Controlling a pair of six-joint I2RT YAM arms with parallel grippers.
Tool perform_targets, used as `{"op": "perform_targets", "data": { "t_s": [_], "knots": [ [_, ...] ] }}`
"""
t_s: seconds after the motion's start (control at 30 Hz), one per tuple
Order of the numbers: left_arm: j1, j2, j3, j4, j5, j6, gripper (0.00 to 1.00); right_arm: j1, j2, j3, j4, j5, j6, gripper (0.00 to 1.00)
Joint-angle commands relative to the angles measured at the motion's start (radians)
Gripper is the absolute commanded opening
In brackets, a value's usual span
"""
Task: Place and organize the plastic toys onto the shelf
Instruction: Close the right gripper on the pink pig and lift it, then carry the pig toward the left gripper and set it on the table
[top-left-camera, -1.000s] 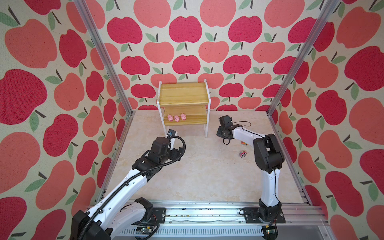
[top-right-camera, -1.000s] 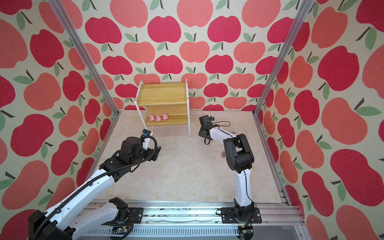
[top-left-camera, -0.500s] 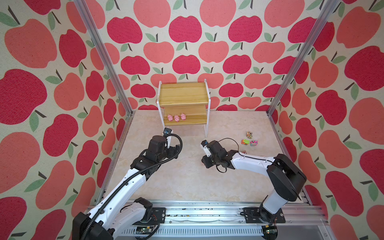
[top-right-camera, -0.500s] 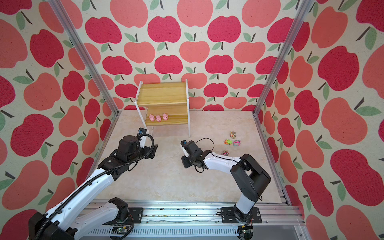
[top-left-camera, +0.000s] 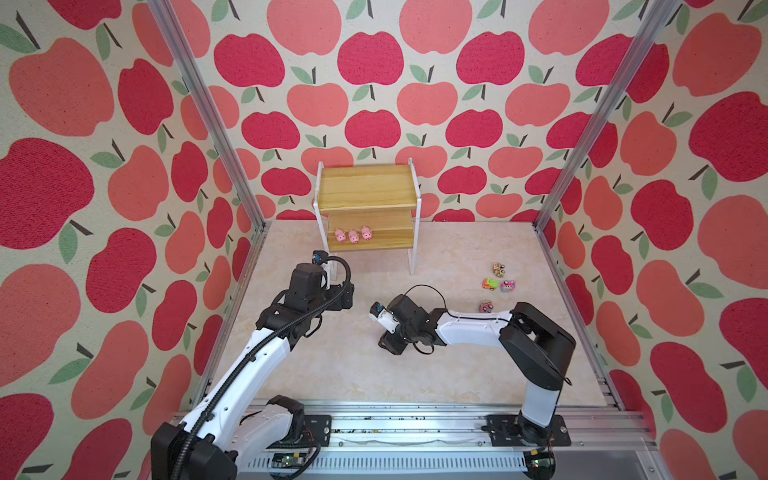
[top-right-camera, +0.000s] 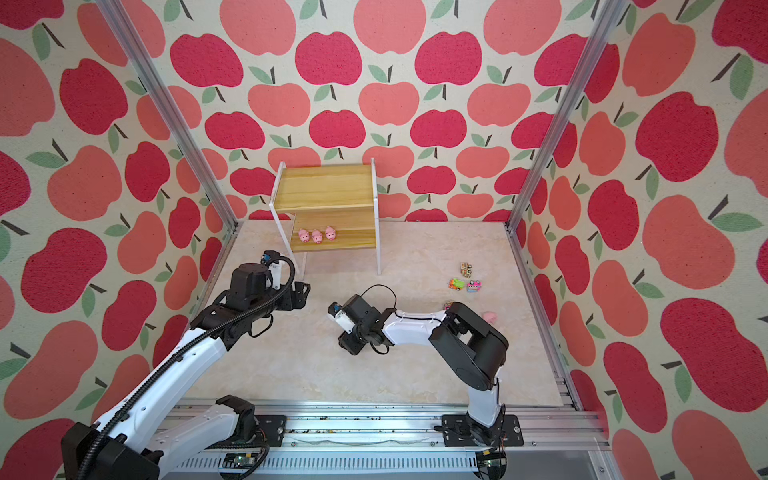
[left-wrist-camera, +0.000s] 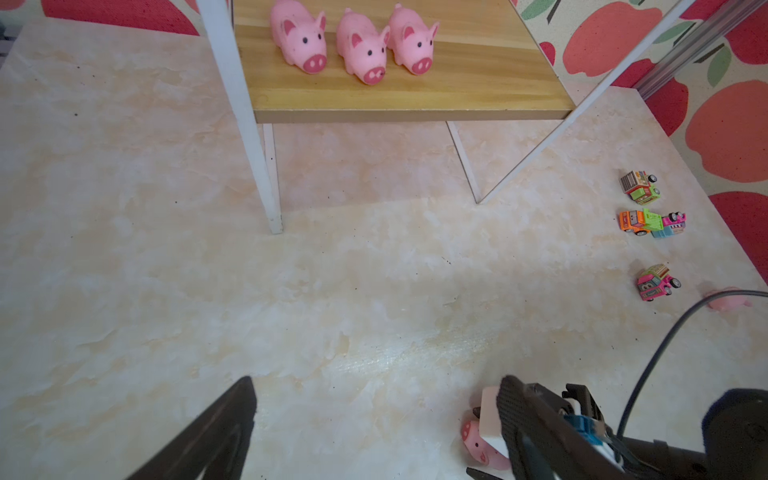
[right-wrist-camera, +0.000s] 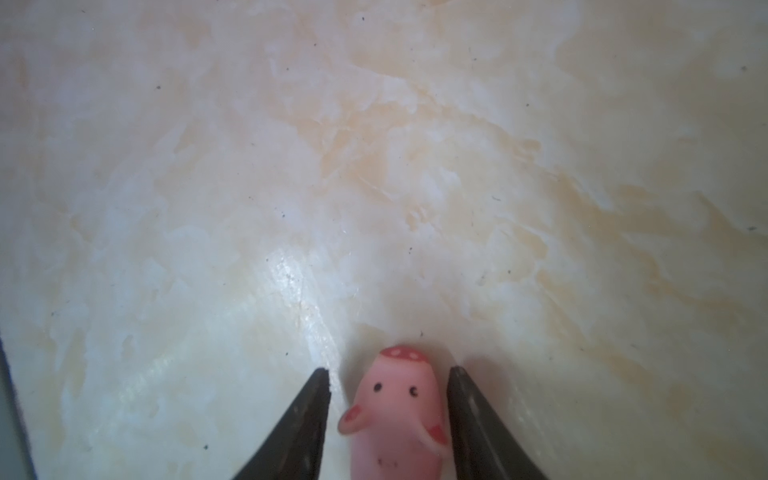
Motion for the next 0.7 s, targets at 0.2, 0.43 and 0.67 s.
{"op": "perform_targets", "data": {
  "t_s": [0.2, 0.43, 0.67],
  "knots": [
    [-0.015, -0.094, -0.062, -0.080, -0.006, -0.101, 0.93, 0.010, -0.042, -0.098, 0.045, 0.050, -0.032, 0.63],
    [-0.125, -0.089, -0.102, -0.065, -0.104, -0.105, 0.94, 0.009, -0.092, -0.195, 0.048, 0.103, -0.015, 0.64],
    [-0.227, -0.045, -0.157, 0.010, -0.129, -0.127, 0.94, -0.026, -0.147, -0.252, 0.054, 0.115, -0.012, 0.65]
  ]
}}
